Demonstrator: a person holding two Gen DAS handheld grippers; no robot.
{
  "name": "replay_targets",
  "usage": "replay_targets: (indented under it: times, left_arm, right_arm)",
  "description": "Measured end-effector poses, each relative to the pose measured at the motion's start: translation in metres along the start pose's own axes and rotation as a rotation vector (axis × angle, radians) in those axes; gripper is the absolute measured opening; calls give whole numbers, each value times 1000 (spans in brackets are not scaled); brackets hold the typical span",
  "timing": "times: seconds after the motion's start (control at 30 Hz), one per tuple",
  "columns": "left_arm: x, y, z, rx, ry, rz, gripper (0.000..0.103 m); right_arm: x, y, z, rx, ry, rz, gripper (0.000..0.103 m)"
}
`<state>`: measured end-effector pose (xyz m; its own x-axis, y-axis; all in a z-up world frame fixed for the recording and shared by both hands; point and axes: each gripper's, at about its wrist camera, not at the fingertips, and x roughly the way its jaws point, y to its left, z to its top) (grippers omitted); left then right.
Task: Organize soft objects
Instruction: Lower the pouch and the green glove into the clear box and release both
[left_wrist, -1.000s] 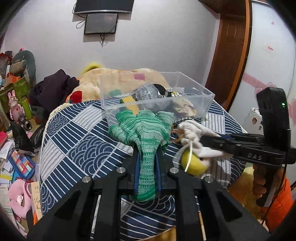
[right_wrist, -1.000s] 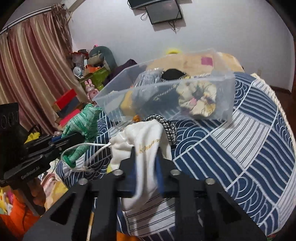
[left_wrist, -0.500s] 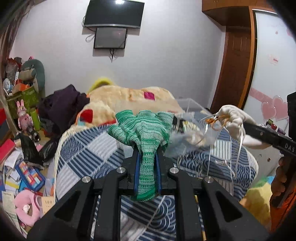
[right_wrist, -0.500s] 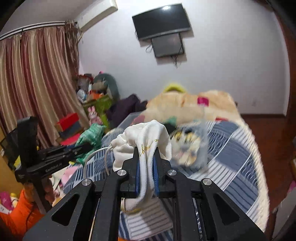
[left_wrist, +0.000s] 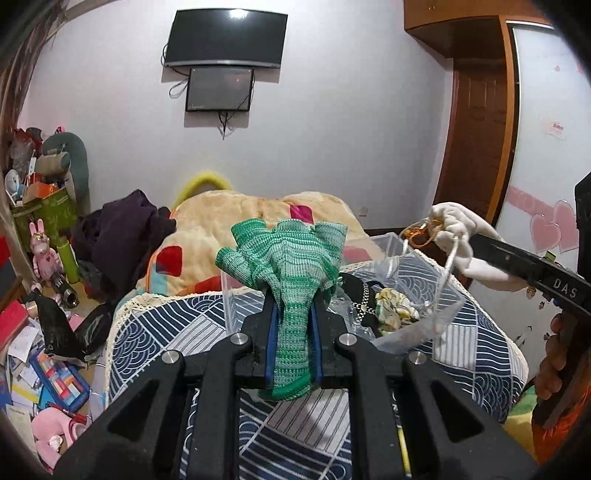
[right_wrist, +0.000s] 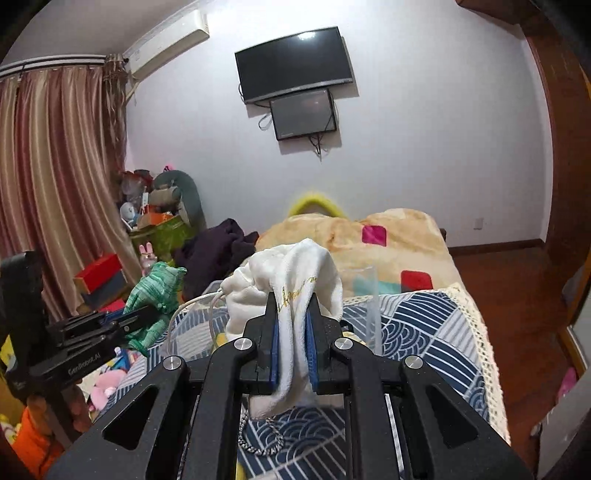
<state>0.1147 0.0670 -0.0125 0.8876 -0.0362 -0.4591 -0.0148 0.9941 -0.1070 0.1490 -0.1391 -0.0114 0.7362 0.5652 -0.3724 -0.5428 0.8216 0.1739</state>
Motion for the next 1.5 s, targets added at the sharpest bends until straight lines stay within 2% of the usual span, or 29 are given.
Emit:
replay_targets:
  times: [0.27,0.4,0.6,0.7,0.77,0.87,0.93,1.1,1.13,1.27,1.3,1.33,1.43,1.5]
  left_arm:
    - [51,10,-3,-43,95,-6,14]
    - [71,9,-9,-26,138,4,14]
    - [90,5,-18,-8,183,28,15]
    - [86,3,-19,5,176,41,22]
    - [81,5,-20,-17,178,18,28]
    - [74,7,-21,-36,174,4,36]
    - [69,7,-21,-39,168,-2,42]
    - [53,6,-24,-43,154,-14,50]
    - [49,7,-25,-52,148,-18,55]
    - [33,9,-28,-72,139,-38,67]
    - [29,9,-30,-72,138,-49,67]
    - [26,9,-31,-67,137,-50,68]
    - [18,4,-35,-43,130,-17,80]
    - [11,1,-41,-28,131,-21,80]
  right_arm:
    - [49,1,-10,-21,126,-29,11]
    - [64,0,-19,-47,183,-45,11]
    - [65,-4,-23,-53,190,-60,17]
    - [61,-3,-23,-80,201,-77,22]
    - [60,-1,-22,-105,200,-92,23]
    - [52,-2,-24,-116,193,-100,35]
    - [48,-3,-24,-121,185,-112,49]
    - [30,-7,-21,-110,169,-92,65]
    - [28,-6,-22,-109,169,-84,71]
    - [13,-2,-29,-118,157,-68,80]
    - [9,0,-33,-118,153,-67,86]
    - [7,1,-37,-115,152,-60,88]
    - [9,7,-50,-126,192,-25,88]
    - [14,9,-59,-137,227,3,88]
